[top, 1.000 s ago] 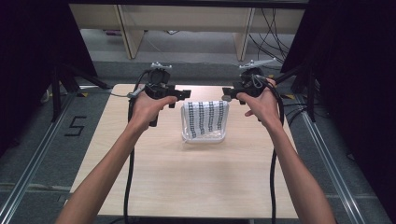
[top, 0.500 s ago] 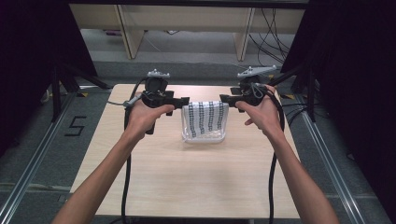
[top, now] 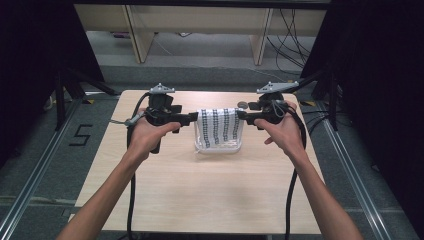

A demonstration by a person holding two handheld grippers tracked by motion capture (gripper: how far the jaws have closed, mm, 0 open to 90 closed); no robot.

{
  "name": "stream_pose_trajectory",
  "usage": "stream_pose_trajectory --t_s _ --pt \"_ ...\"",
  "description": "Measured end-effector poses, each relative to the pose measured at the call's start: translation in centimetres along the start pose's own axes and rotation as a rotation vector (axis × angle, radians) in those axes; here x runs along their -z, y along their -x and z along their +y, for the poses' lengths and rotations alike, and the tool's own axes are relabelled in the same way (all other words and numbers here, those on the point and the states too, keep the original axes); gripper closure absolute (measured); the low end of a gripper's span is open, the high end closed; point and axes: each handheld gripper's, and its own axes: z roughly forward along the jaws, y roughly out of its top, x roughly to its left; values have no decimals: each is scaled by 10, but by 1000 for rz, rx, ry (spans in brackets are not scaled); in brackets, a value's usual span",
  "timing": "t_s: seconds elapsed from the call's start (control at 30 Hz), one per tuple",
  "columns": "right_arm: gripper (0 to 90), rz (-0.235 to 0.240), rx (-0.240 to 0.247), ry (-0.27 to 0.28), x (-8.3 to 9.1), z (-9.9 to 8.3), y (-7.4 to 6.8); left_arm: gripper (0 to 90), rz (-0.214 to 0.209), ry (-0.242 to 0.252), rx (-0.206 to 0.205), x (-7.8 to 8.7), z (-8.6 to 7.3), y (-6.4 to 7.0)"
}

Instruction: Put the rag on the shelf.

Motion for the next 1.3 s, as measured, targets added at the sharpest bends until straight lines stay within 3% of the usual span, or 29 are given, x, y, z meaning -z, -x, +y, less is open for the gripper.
stream_pose_trajectory --t_s 0.37,0.5,0.63,0.67,0.7,0.83,0.87,1.03,1.3 --pt "431 13 9 4 3 -18 -2 317 -17 -3 -9 2 -20 6" --pt "427 26 -11 -5 5 -23 -7 317 -19 -2 -13 4 -24 7" --pt "427 28 -1 6 5 -27 -9 315 -12 -4 -24 5 -28 8" --pt "426 23 21 7 5 -27 -8 315 -15 -3 -23 5 -29 8" --pt "420 44 1 11 4 -29 -11 315 -17 -3 -24 7 -31 8" --pt "407 27 20 17 6 -31 -11 308 -30 -6 -21 9 -35 7" --pt "394 45 4 4 8 -32 -13 304 -36 -6 -20 10 -36 7" --pt "365 45 14 14 9 -34 -14 280 -39 -7 -21 14 -39 8" --pt "313 47 -12 26 13 -38 -19 250 -37 -13 -32 20 -45 9"
